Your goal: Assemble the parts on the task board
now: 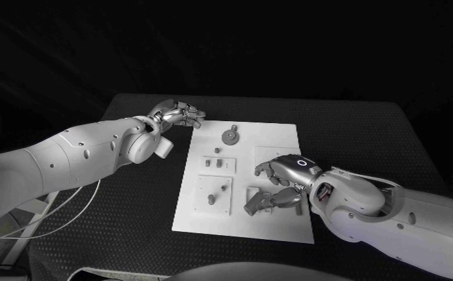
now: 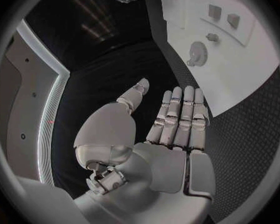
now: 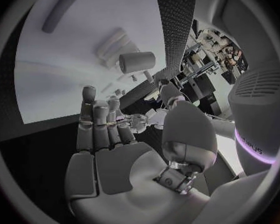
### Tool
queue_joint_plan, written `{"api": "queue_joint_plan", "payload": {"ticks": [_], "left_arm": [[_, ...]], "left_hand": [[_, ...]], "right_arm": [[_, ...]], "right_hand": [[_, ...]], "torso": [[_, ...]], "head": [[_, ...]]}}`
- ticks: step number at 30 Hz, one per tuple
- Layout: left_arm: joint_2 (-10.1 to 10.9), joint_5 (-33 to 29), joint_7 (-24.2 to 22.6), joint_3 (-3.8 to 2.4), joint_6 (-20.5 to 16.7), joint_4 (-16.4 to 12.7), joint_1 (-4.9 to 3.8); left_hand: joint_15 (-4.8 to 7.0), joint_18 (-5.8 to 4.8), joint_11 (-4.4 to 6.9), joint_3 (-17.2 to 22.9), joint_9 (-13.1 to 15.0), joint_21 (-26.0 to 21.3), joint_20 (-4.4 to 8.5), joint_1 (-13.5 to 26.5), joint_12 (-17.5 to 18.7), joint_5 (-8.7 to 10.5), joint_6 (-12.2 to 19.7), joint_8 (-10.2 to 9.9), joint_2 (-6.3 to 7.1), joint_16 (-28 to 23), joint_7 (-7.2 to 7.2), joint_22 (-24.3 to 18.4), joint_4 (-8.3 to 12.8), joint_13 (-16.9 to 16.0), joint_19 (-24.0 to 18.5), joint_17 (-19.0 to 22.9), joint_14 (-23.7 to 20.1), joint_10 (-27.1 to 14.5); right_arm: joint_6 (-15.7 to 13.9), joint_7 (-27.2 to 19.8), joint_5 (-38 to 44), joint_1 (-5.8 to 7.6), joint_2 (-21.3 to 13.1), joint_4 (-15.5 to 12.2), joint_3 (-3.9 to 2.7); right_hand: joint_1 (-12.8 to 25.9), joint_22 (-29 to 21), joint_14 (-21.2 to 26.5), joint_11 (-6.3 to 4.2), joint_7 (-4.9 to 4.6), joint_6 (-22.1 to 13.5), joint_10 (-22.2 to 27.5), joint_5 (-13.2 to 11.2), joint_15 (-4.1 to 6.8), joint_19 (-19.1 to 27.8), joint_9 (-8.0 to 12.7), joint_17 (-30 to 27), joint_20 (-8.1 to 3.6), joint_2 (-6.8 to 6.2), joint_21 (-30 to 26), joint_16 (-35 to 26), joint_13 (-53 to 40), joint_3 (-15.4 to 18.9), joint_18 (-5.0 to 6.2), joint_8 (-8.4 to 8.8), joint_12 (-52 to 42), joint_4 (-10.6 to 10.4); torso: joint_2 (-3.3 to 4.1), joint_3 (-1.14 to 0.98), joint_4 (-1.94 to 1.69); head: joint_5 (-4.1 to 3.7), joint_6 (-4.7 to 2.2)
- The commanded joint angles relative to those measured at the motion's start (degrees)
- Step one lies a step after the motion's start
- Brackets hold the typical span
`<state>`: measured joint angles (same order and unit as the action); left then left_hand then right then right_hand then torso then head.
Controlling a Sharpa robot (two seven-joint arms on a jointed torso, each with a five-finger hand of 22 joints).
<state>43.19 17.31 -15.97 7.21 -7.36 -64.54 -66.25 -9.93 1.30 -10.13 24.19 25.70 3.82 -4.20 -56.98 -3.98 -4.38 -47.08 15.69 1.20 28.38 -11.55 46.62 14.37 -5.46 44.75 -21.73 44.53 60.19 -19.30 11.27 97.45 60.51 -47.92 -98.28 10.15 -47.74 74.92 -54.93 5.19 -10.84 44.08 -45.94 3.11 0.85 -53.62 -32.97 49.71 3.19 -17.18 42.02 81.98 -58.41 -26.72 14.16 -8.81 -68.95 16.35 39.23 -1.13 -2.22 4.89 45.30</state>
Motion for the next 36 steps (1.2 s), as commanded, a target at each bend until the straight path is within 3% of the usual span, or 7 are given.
{"api": "queue_joint_plan", "payload": {"ticks": [1, 4, 9, 14, 16, 21, 36], "left_arm": [[-0.09, -0.32, -0.36, -0.01, 1.05, -0.13, -0.03], [-0.14, -0.32, -0.38, 0.00, 1.13, -0.08, -0.03], [-0.17, -0.32, -0.36, 0.03, 1.21, 0.00, -0.03], [-0.17, -0.32, -0.33, 0.06, 1.26, 0.12, -0.03], [-0.19, -0.32, -0.31, 0.07, 1.27, 0.17, -0.03], [-0.27, -0.32, -0.28, 0.09, 1.30, 0.20, -0.03], [-0.24, -0.32, -0.15, 0.11, 1.44, 0.28, -0.03]], "left_hand": [[-0.11, 0.67, -0.02, 0.35, -0.07, 0.21, -0.06, 0.44, 0.03, 0.10, 0.31, -0.27, 0.11, -0.30, 0.06, -0.08, 0.02, 0.05, -0.45, -0.10, -0.11, -0.34], [-0.11, 0.67, -0.02, 0.36, -0.07, 0.21, -0.06, 0.43, 0.02, 0.10, 0.32, -0.27, 0.10, -0.30, 0.06, -0.08, 0.03, 0.05, -0.45, -0.11, -0.11, -0.34], [-0.11, 0.68, -0.02, 0.38, -0.07, 0.22, -0.06, 0.42, 0.02, 0.10, 0.32, -0.27, 0.08, -0.31, 0.06, -0.08, 0.06, 0.05, -0.45, -0.13, -0.11, -0.34], [-0.11, 0.68, -0.02, 0.39, -0.07, 0.22, -0.06, 0.41, 0.01, 0.09, 0.32, -0.26, 0.06, -0.32, 0.06, -0.08, 0.08, 0.05, -0.45, -0.14, -0.11, -0.33], [-0.11, 0.68, -0.02, 0.40, -0.07, 0.22, -0.06, 0.41, 0.01, 0.10, 0.32, -0.26, 0.05, -0.32, 0.06, -0.07, 0.10, 0.05, -0.45, -0.15, -0.10, -0.33], [-0.11, 0.68, -0.02, 0.41, -0.07, 0.23, -0.06, 0.39, 0.01, 0.11, 0.32, -0.25, 0.06, -0.32, 0.06, -0.07, 0.14, 0.05, -0.45, -0.17, -0.10, -0.33], [-0.11, 0.68, -0.03, 0.40, -0.07, 0.23, -0.07, 0.42, 0.00, 0.20, 0.35, -0.24, 0.09, -0.35, 0.05, -0.07, 0.24, 0.06, -0.46, -0.22, -0.10, -0.34]], "right_arm": [[-2.28, -6.35, 0.34, -0.06, -0.30, 0.63, 0.08], [-2.53, -9.54, -1.19, -0.06, -0.40, 0.82, 0.08], [-0.75, -15.62, -3.30, -0.05, -0.28, 1.46, 0.08], [0.73, -18.18, -1.69, -0.04, 0.00, 1.91, 0.08], [1.49, -18.62, -0.81, -0.03, 0.16, 2.09, 0.09], [2.84, -18.93, 0.67, 0.03, 0.56, 2.78, 0.24], [5.77, -18.31, 2.04, 0.21, 1.64, 3.73, 1.39]], "right_hand": [[-3.16, 0.39, 0.13, -0.19, -0.51, 0.56, 0.20, -0.10, 0.26, -0.26, -0.13, 0.00, 0.21, 0.31, -0.05, 0.49, 0.09, -0.83, 0.14, -0.25, -0.60, 0.18], [-6.93, 0.60, -0.13, -0.21, -0.53, 0.38, -0.17, -0.12, 0.29, -0.70, -0.34, 0.11, 0.29, 0.89, 0.32, 1.04, 0.10, -1.95, 0.30, -0.39, -1.39, 0.19], [-19.84, 1.00, 0.65, -2.39, 2.40, 1.02, 0.11, -0.13, 2.06, 0.35, -1.29, -0.16, 0.98, 5.51, 0.39, 1.32, 0.92, -2.29, 0.36, -1.72, -2.40, 0.48], [-25.60, 1.01, 1.29, -3.55, 3.99, 2.34, 0.62, -0.12, 3.11, 0.98, -1.49, -0.46, 1.86, 6.35, 0.16, 1.41, 1.79, -5.12, 0.32, -2.77, -2.79, 0.45], [-26.73, 1.10, 1.37, -3.69, 4.81, 2.54, 0.73, -0.13, 3.23, 1.03, -1.47, -0.46, 2.06, 6.43, 0.31, 1.70, 1.99, -5.86, 0.43, -2.97, -3.09, 0.45], [-27.40, 1.25, 1.40, -3.80, 5.35, 3.42, 0.82, -0.12, 3.33, 0.99, -1.54, -0.35, 2.27, 6.59, 0.73, 2.32, 2.21, -6.37, 0.63, -3.52, -3.62, 0.46], [-25.49, 1.25, 2.03, -3.68, 6.17, 1.62, 1.39, -0.12, 3.22, 1.31, -0.74, -0.37, 2.80, 5.09, 1.55, 3.26, 2.88, -6.23, 0.84, -2.69, -4.37, 0.25]], "torso": [[0.01, 0.09, -0.01], [0.01, 0.10, -0.01], [-0.01, 0.05, -0.12], [0.01, 0.07, -0.14], [0.03, 0.08, -0.12], [0.05, 0.09, -0.09], [0.04, 0.06, -0.14]], "head": [[-0.08, -0.06], [-0.09, -0.08], [-0.11, 0.01], [-0.04, 0.22], [0.01, 0.32], [0.04, 0.38], [0.17, 0.87]]}}
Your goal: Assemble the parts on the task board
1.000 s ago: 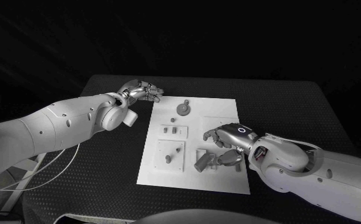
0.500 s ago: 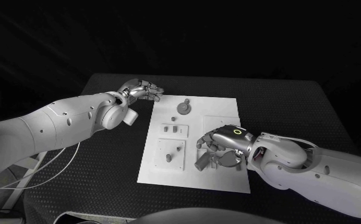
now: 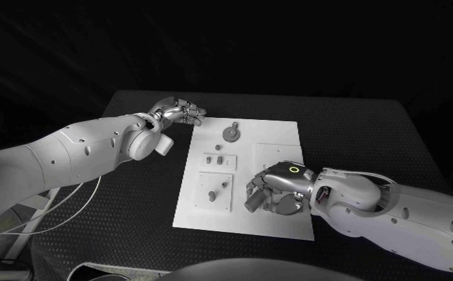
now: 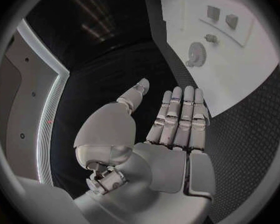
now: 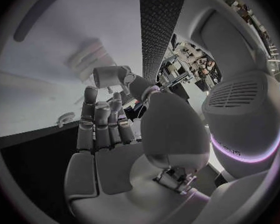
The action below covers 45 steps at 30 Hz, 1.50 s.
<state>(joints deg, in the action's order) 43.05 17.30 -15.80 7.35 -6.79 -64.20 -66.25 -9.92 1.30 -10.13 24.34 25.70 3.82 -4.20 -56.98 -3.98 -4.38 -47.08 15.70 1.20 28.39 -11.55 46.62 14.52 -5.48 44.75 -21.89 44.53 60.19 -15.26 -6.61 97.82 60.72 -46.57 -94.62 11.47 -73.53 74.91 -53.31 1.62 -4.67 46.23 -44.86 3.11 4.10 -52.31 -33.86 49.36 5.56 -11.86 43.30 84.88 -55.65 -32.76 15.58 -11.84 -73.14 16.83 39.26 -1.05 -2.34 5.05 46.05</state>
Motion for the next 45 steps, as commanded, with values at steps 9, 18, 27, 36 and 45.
{"api": "queue_joint_plan", "payload": {"ticks": [9, 18, 27, 36, 45], "left_arm": [[-0.09, -0.31, -0.26, -0.02, 0.96, -0.08, -0.03], [-0.09, -0.31, -0.15, -0.01, 1.22, -0.13, -0.03], [-0.09, -0.31, 0.10, -0.01, 1.84, -0.17, -0.03], [0.00, -0.31, 0.25, 0.00, 1.85, -0.22, -0.03], [0.01, -0.31, 0.27, 0.00, 1.82, -0.28, -0.03]], "left_hand": [[-0.12, 0.67, -0.04, 0.24, -0.08, 0.24, -0.08, 0.46, 0.01, 0.26, 0.37, -0.24, 0.08, -0.37, 0.04, -0.06, 0.12, 0.08, -0.47, -0.10, -0.10, -0.36], [-0.12, 0.67, -0.05, 0.23, -0.08, 0.24, -0.09, 0.50, 0.01, 0.29, 0.40, -0.24, 0.07, -0.39, 0.03, -0.06, 0.14, 0.09, -0.47, -0.12, -0.10, -0.37], [-0.13, 0.66, -0.06, 0.21, -0.08, 0.25, -0.10, 0.63, 0.02, 0.34, 0.41, -0.23, 0.00, -0.41, 0.02, -0.06, 0.13, 0.10, -0.47, -0.17, -0.11, -0.39], [-0.14, 0.66, -0.07, 0.17, -0.08, 0.25, -0.11, 0.77, 0.02, 0.43, 0.44, -0.22, -0.03, -0.45, 0.01, -0.06, 0.13, 0.11, -0.49, -0.21, -0.12, -0.42], [-0.14, 0.66, -0.08, 0.15, -0.09, 0.25, -0.10, 0.84, 0.04, 0.48, 0.48, -0.23, -0.06, -0.47, 0.00, -0.05, 0.15, 0.12, -0.50, -0.26, -0.12, -0.46]], "right_arm": [[1.37, 0.60, 3.35, 0.00, 1.39, 1.22, 0.28], [2.31, 0.85, 3.77, 0.00, 2.01, 1.92, 0.47], [2.48, 0.74, 4.46, -0.01, 2.48, 2.49, 0.83], [1.00, 0.88, 5.15, -0.01, 2.61, 2.61, 0.83], [-0.09, 1.04, 6.51, -0.01, 2.85, 2.81, 0.82]], "right_hand": [[0.88, 1.23, 0.49, -0.09, 0.18, -1.31, 0.41, -0.12, -0.05, -0.03, 0.44, -0.13, 0.42, -0.29, 0.56, 0.63, 0.41, -0.62, -0.58, 0.64, -0.47, -0.29], [0.60, 1.29, 0.27, -0.21, -0.33, -0.93, 0.23, -0.13, 0.06, -0.27, 0.50, -0.13, 0.15, 0.61, 1.16, 1.32, 0.63, -1.29, -0.58, 0.26, -1.14, -0.15], [-0.53, 1.42, 0.55, -0.33, -0.82, 1.53, 0.61, -0.13, 0.15, -0.10, 0.46, 0.38, -0.15, 1.86, 2.99, 3.52, 0.51, -1.53, -0.58, -1.20, -3.12, -0.05], [-0.25, 1.41, -0.42, -0.66, -1.78, 7.94, -0.46, -0.14, 0.49, -1.40, -0.40, 0.67, -0.83, 3.99, 5.28, 5.67, 0.64, -1.65, -0.58, -4.31, -4.97, -0.07], [-0.44, 1.31, -0.88, -0.90, -1.65, 9.04, -1.04, -0.11, 0.75, -1.77, -0.16, 0.43, -1.29, 4.62, 6.23, 6.34, 1.10, -2.25, -0.58, -4.43, -5.56, -0.04]], "torso": [[0.00, -0.02, -0.04], [0.01, -0.01, -0.02], [0.02, -0.02, 0.01], [0.01, -0.01, 0.00], [0.01, 0.01, 0.02]], "head": [[0.05, 0.22], [0.09, 0.31], [0.09, 0.46], [0.09, 0.53], [0.10, 0.46]]}}
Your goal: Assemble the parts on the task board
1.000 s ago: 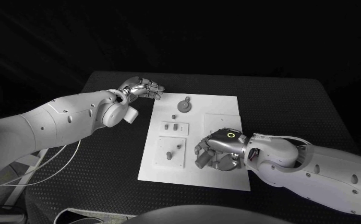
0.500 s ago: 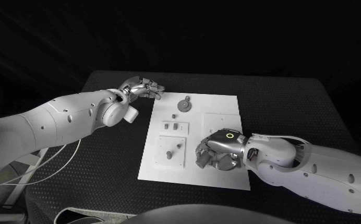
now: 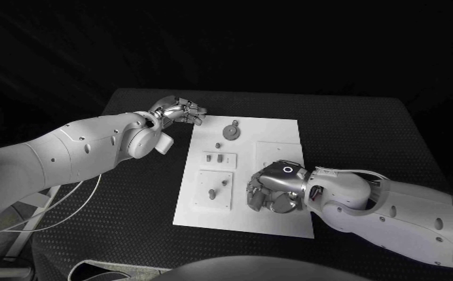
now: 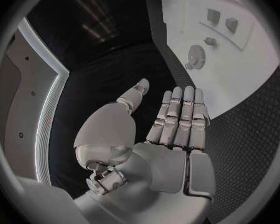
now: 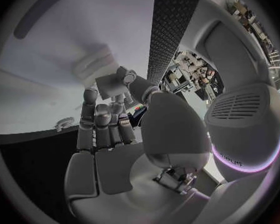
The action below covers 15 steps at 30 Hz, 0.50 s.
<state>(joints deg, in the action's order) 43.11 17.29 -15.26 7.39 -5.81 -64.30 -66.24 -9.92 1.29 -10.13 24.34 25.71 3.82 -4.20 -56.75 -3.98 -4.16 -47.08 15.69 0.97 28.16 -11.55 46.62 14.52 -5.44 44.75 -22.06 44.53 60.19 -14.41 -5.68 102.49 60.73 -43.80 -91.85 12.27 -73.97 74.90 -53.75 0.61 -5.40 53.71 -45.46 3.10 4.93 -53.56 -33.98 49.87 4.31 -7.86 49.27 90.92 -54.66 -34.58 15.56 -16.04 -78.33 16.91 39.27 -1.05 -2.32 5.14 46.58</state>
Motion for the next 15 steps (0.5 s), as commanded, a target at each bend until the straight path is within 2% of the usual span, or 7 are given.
{"api": "queue_joint_plan", "payload": {"ticks": [1, 6, 8, 15], "left_arm": [[-0.06, -0.30, -0.26, -0.03, 0.84, -0.18, -0.03], [-0.04, -0.30, -0.23, -0.02, 0.78, -0.19, -0.03], [-0.06, -0.30, -0.22, -0.02, 0.75, -0.20, -0.03], [-0.16, -0.30, -0.25, -0.02, 0.93, -0.20, -0.03]], "left_hand": [[-0.14, 0.67, -0.08, 0.15, -0.09, 0.25, -0.10, 0.61, 0.04, 0.27, 0.48, -0.22, 0.17, -0.25, -0.01, -0.05, 0.16, 0.09, -0.50, -0.08, -0.12, -0.47], [-0.14, 0.67, -0.09, 0.15, -0.09, 0.25, -0.10, 0.63, 0.04, 0.28, 0.49, -0.22, 0.17, -0.25, -0.01, -0.05, 0.17, 0.09, -0.50, -0.10, -0.12, -0.48], [-0.14, 0.67, -0.09, 0.14, -0.09, 0.25, -0.10, 0.64, 0.04, 0.29, 0.50, -0.23, 0.17, -0.26, -0.01, -0.05, 0.18, 0.09, -0.51, -0.11, -0.12, -0.49], [-0.14, 0.68, -0.14, 0.13, -0.12, 0.26, -0.10, 0.72, 0.09, 0.32, 0.65, -0.28, 0.17, -0.30, -0.06, -0.05, 0.24, 0.13, -0.52, -0.17, -0.13, -0.62]], "right_arm": [[-1.04, 0.05, 2.03, -0.02, 0.11, 0.07, 0.02], [-1.70, -1.02, 2.42, 0.08, 0.49, 0.18, -0.01], [-1.70, -1.28, 2.65, 0.43, 1.03, 0.45, -0.02], [-1.49, -1.28, 3.80, 1.34, 2.42, 1.62, -0.03]], "right_hand": [[-0.05, 1.31, -0.46, 0.09, -0.91, 1.61, -0.46, -0.10, -0.06, -0.54, -0.02, -0.10, -0.06, 0.67, 0.30, 0.32, 0.13, -0.48, -0.56, -0.24, -0.40, -0.12], [-0.68, 1.24, -0.52, -0.04, -0.75, 2.12, -0.58, -0.10, 0.05, -0.46, 0.11, -0.30, -0.20, 0.91, 0.54, 0.47, 0.42, -1.28, -0.56, -0.28, -0.56, -0.10], [-1.05, 1.15, -0.51, -0.09, -0.71, 2.48, -0.61, -0.15, 0.09, -0.37, 0.40, -0.62, -0.06, 0.54, 0.70, 0.57, 0.83, -3.54, -0.56, -0.11, -0.70, -0.24], [-1.14, 1.16, -0.46, -0.12, -0.65, 2.67, -0.57, -0.10, 0.11, -0.25, 0.57, -0.82, -0.06, 0.57, 0.89, 0.72, 1.09, -4.87, -0.56, -0.01, -0.89, -0.14]], "torso": [[0.01, 0.02, 0.00], [-0.02, 0.01, 0.00], [-0.03, 0.00, -0.01], [-0.02, 0.02, -0.13]], "head": [[0.01, -0.08], [0.04, -0.18], [0.05, -0.22], [0.01, -0.39]]}}
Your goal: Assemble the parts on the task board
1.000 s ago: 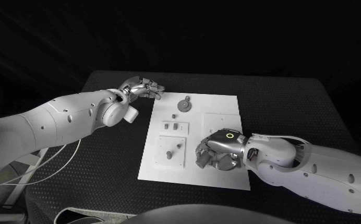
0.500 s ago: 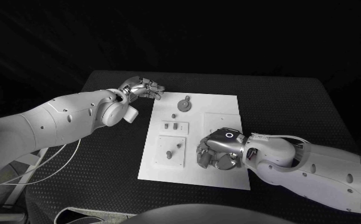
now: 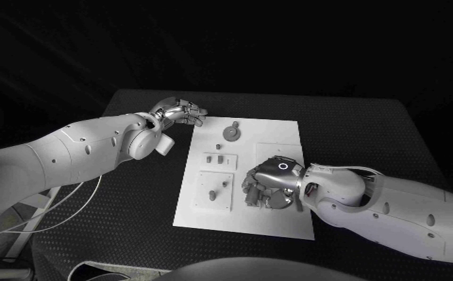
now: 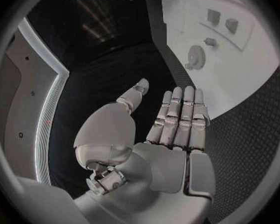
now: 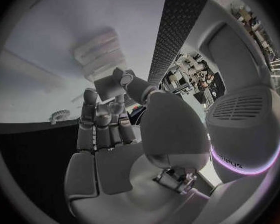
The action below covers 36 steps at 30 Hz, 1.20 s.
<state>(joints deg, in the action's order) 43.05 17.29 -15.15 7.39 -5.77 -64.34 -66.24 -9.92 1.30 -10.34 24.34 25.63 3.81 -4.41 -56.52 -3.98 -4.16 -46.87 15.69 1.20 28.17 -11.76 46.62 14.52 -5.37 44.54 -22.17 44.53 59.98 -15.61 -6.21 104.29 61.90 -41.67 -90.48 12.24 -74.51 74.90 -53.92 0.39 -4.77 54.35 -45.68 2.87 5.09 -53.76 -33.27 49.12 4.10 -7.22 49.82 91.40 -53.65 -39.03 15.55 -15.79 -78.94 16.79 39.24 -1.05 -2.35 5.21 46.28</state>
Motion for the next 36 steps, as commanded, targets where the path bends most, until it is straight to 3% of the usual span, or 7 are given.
{"api": "queue_joint_plan", "payload": {"ticks": [1, 16, 18, 21, 23, 36], "left_arm": [[-0.09, -0.30, -0.33, -0.02, 0.87, -0.18, -0.03], [-0.03, -0.30, -0.14, -0.02, 0.82, -0.22, -0.03], [-0.07, -0.30, -0.14, -0.01, 0.84, -0.23, -0.03], [-0.07, -0.30, -0.11, -0.01, 0.93, -0.18, -0.03], [-0.11, -0.30, -0.13, -0.01, 0.94, -0.08, -0.03], [-0.24, -0.30, -0.13, 0.00, 1.05, 0.03, -0.03]], "left_hand": [[-0.14, 0.67, 0.07, 0.14, -0.05, 0.26, 0.11, 0.49, 0.09, 0.32, 0.44, -0.28, -0.10, -0.30, 0.15, -0.05, 0.24, 0.06, -0.31, -0.07, -0.13, -0.41], [-0.14, 0.67, 0.05, 0.12, -0.05, 0.25, 0.10, 0.56, 0.08, 0.34, 0.47, -0.27, -0.08, -0.34, 0.13, -0.04, 0.29, 0.08, -0.34, -0.12, -0.14, -0.44], [-0.15, 0.67, 0.05, 0.12, -0.05, 0.25, 0.10, 0.58, 0.08, 0.35, 0.48, -0.27, -0.07, -0.35, 0.13, -0.04, 0.30, 0.08, -0.34, -0.13, -0.14, -0.45], [-0.15, 0.67, 0.05, 0.11, -0.05, 0.25, 0.10, 0.59, 0.08, 0.35, 0.49, -0.27, -0.07, -0.35, 0.13, -0.04, 0.31, 0.08, -0.34, -0.14, -0.15, -0.46], [-0.15, 0.67, 0.05, 0.11, -0.05, 0.25, 0.10, 0.60, 0.08, 0.35, 0.50, -0.27, -0.07, -0.36, 0.12, -0.04, 0.31, 0.08, -0.35, -0.15, -0.15, -0.46], [-0.15, 0.67, 0.04, 0.12, -0.06, 0.25, 0.10, 0.62, 0.08, 0.36, 0.55, -0.27, -0.07, -0.39, 0.11, -0.04, 0.37, 0.10, -0.36, -0.19, -0.16, -0.50]], "right_arm": [[-0.26, -0.72, 2.28, 0.22, 0.44, 0.32, 0.00], [2.16, -1.82, 2.42, 0.89, 1.12, 1.59, 0.19], [2.44, -1.90, 2.44, 1.00, 1.04, 1.52, 0.43], [2.17, -1.85, 3.02, 1.49, 1.01, 1.40, 1.63], [2.13, -1.86, 3.19, 1.55, 1.09, 1.44, 1.91], [1.63, -1.88, 3.95, 1.55, 1.71, 2.64, 1.92]], "right_hand": [[-0.59, 1.16, -0.29, 0.10, -1.28, 2.05, -0.34, 0.13, -0.05, -0.04, -0.13, -0.08, 0.14, -0.08, 0.34, 0.26, 0.08, -0.46, -0.55, -0.26, -0.29, -0.02], [-0.59, 1.18, 0.01, 0.10, -1.15, 2.33, 0.03, 0.12, -0.08, 0.41, -0.05, -0.26, 0.21, -0.07, 0.44, 0.36, 0.28, -1.30, -0.55, -0.28, -0.43, 0.02], [-0.57, 1.19, 0.07, 0.11, -1.12, 2.39, 0.08, 0.12, -0.09, 0.48, -0.05, -0.27, 0.23, -0.06, 0.45, 0.38, 0.29, -1.38, -0.55, -0.29, -0.45, 0.02], [-0.56, 1.20, 0.16, 0.11, -1.08, 2.47, 0.19, 0.12, -0.11, 0.60, -0.04, -0.31, 0.26, -0.04, 0.47, 0.41, 0.32, -1.50, -0.55, -0.32, -0.49, 0.03], [-0.61, 1.20, 0.21, 0.11, -1.06, 2.48, 0.24, 0.12, -0.12, 0.67, -0.03, -0.32, 0.26, -0.11, 0.49, 0.43, 0.34, -1.58, -0.55, -0.31, -0.53, 0.05], [-1.19, 1.20, 0.63, 0.14, -1.02, 2.39, 0.63, 0.12, -0.20, 1.19, 0.08, -0.51, 0.37, -0.32, 0.58, 0.50, 0.50, -2.32, -0.55, -0.17, -0.73, 0.04]], "torso": [[0.00, 0.04, -0.13], [0.02, -0.03, 0.08], [0.02, -0.06, 0.10], [0.02, -0.09, 0.11], [0.01, -0.12, 0.14], [0.01, -0.06, 0.04]], "head": [[-0.06, -0.10], [0.19, -0.06], [0.26, -0.04], [0.32, 0.03], [0.48, 0.06], [0.55, 0.17]]}}
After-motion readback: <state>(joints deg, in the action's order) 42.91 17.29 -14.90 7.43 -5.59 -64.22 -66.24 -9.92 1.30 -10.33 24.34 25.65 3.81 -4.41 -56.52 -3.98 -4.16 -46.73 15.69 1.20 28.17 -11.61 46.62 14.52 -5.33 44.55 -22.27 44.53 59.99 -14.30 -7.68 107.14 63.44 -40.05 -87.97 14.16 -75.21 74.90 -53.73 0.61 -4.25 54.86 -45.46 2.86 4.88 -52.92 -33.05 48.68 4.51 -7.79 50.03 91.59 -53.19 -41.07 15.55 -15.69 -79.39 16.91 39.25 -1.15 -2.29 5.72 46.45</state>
